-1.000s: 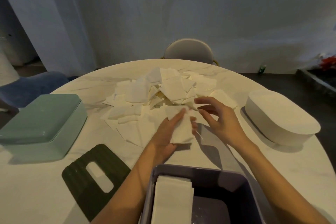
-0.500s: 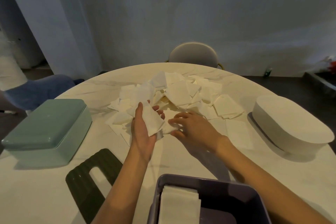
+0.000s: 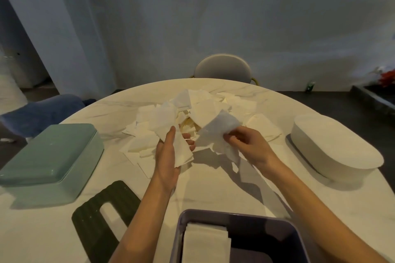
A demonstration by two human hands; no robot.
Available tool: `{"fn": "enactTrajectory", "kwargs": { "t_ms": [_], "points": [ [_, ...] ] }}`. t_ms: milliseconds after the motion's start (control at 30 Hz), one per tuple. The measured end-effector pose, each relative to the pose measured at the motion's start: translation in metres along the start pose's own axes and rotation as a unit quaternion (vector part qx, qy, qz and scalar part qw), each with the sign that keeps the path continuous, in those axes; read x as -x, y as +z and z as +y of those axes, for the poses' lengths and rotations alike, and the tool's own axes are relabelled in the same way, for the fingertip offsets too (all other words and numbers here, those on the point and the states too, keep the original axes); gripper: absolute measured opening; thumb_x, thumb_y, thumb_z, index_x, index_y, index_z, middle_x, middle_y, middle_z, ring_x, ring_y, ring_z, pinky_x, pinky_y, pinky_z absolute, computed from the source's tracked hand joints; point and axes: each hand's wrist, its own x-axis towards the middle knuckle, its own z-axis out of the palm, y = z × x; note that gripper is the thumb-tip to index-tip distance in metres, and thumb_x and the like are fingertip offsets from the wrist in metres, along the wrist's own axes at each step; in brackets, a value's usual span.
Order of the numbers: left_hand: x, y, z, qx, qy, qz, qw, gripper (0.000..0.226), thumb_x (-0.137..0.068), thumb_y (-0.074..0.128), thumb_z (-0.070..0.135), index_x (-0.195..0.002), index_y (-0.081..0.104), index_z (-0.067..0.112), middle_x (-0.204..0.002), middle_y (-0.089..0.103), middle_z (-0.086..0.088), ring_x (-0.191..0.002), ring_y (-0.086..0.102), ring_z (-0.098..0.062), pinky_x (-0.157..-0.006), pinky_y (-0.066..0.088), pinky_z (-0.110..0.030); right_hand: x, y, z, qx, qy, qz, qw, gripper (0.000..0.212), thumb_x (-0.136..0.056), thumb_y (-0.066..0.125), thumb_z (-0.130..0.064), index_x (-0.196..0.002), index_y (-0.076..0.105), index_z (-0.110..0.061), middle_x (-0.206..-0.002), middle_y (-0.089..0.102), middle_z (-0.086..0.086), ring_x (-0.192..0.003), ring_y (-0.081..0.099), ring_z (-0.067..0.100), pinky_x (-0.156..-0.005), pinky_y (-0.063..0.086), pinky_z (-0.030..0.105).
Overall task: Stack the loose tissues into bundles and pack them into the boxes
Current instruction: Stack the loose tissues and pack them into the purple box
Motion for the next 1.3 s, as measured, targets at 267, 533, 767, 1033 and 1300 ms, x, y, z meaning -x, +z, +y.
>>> {"fn": "enactTrajectory", "kwargs": {
  "t_ms": [267,533,767,1033,1300],
  "points": [
    [0.020,0.017,0.005,-0.168,0.038,-0.172,0.970,0.046,-0.093,0.067,0.052,-0.129,0.064,0.024,-0.110,0.076,0.001,-0.097,0.073,-0.021,-0.070,0.059,-0.030,0.017,-0.026,-0.007,-0.115,0.098,-0.105,0.983,0.031,-0.089,0.067,-0.045,-0.117,0.071,-0.032,-0.107,0.075,-0.013,-0.104,0.070,0.015,-0.092,0.057,0.030],
    [0.006,0.011,-0.012,-0.312,0.086,-0.125,0.938,0.061,-0.075,0.093,0.028,-0.129,0.065,0.023,-0.116,0.074,0.007,-0.109,0.070,-0.014,-0.092,0.059,-0.029,0.020,-0.032,-0.002,-0.122,0.100,-0.015,0.987,0.016,-0.097,0.066,-0.032,-0.112,0.073,-0.031,-0.101,0.076,-0.015,-0.095,0.072,0.008,-0.078,0.058,0.022],
    [0.010,0.006,-0.012,-0.122,0.039,-0.092,0.987,0.038,-0.093,0.076,0.013,-0.129,0.065,0.017,-0.116,0.076,-0.006,-0.106,0.072,-0.028,-0.082,0.058,-0.051,0.016,-0.037,0.002,-0.141,0.128,0.093,0.977,0.019,-0.101,0.060,-0.032,-0.109,0.075,-0.026,-0.106,0.074,-0.004,-0.104,0.066,0.020,-0.091,0.051,0.036],
    [0.010,0.020,-0.022,-0.068,-0.016,-0.099,0.993,0.057,-0.085,0.085,0.015,-0.137,0.062,0.015,-0.124,0.073,-0.012,-0.112,0.071,-0.033,-0.090,0.060,-0.053,0.024,-0.017,-0.010,-0.039,0.016,-0.009,0.999,0.015,-0.097,0.065,-0.037,-0.100,0.076,-0.027,-0.092,0.070,-0.016,-0.091,0.063,0.010,-0.082,0.052,0.029],
    [0.017,0.032,-0.020,-0.039,-0.075,-0.077,0.994,0.040,-0.088,0.078,0.026,-0.126,0.065,0.026,-0.111,0.078,-0.006,-0.101,0.075,-0.029,-0.081,0.063,-0.051,0.024,-0.007,0.005,0.027,0.075,0.103,0.992,0.018,-0.091,0.072,-0.042,-0.102,0.075,-0.028,-0.094,0.071,-0.013,-0.082,0.065,0.008,-0.072,0.051,0.018]
  ]
}}
